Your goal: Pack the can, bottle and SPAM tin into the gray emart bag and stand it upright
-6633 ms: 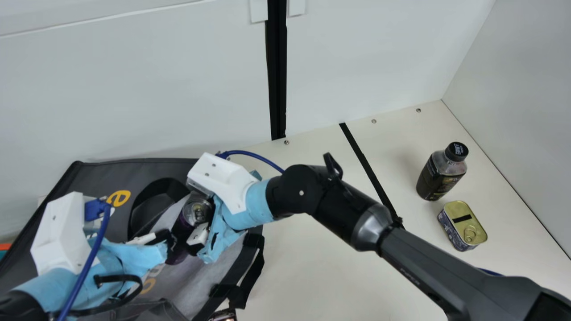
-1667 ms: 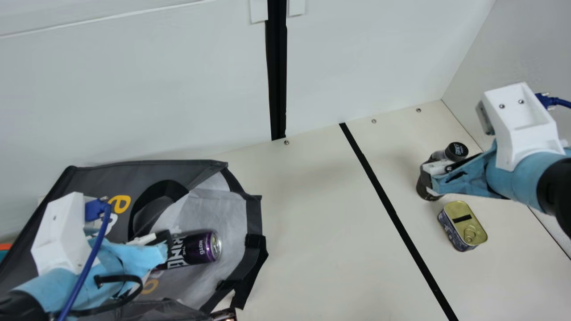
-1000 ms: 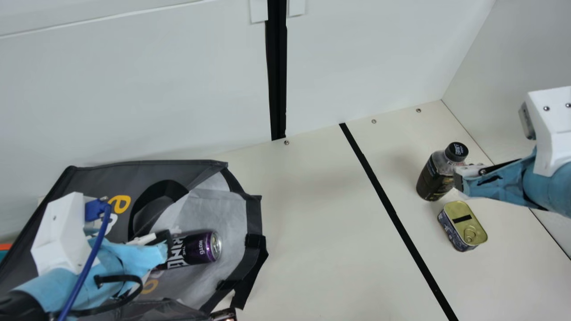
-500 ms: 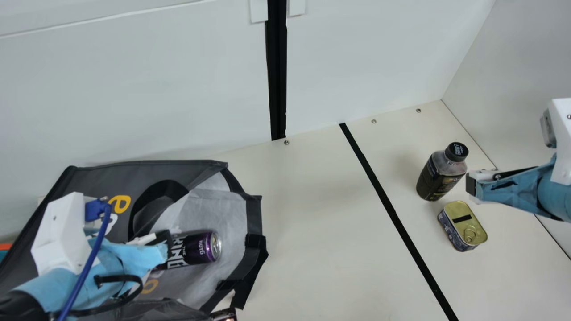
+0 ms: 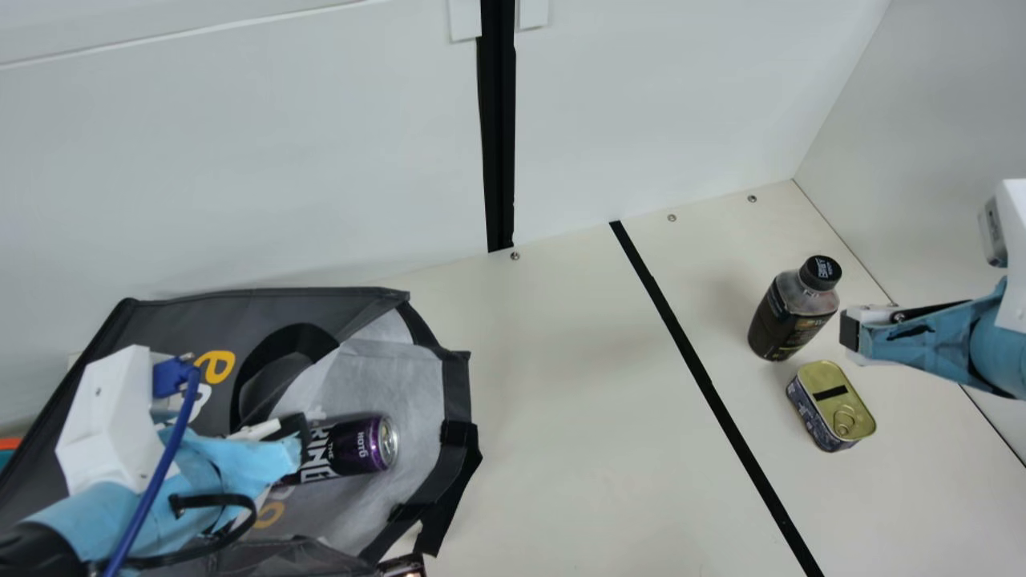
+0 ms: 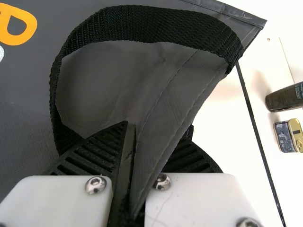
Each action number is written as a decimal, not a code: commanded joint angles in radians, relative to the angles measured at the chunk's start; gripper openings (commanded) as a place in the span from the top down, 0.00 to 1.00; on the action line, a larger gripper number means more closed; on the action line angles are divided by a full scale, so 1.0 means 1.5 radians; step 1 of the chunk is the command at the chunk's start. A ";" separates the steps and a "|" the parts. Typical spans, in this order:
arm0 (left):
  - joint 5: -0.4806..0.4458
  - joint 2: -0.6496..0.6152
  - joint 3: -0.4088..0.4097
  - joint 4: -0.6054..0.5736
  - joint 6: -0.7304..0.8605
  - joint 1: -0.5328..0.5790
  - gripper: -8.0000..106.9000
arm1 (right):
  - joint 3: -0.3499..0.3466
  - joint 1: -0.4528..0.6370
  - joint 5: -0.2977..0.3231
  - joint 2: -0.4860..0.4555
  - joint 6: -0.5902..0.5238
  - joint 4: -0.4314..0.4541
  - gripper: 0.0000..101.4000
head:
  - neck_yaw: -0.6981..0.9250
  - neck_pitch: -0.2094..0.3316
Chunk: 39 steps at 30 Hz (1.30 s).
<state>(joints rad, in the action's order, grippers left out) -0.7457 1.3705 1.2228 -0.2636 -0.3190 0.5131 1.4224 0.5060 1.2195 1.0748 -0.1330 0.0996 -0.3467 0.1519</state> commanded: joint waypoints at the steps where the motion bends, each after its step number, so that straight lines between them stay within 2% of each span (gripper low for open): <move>1: 0.000 0.000 0.000 0.000 0.000 0.000 1.00 | 0.004 0.000 0.000 0.005 0.001 0.000 0.06 | -0.002 0.015; 14: 0.000 0.000 0.000 0.000 0.000 0.000 1.00 | 0.039 0.004 0.000 0.068 -0.011 -0.010 0.06 | -0.002 0.015; 39: 0.000 0.000 0.000 0.000 0.000 0.000 1.00 | 0.145 0.047 0.000 0.257 -0.074 -0.074 0.06 | -0.002 0.015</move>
<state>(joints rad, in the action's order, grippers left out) -0.7457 1.3705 1.2228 -0.2636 -0.3190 0.5131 1.6362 0.5769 1.2190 1.4475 -0.2428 -0.0102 -0.3482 0.1519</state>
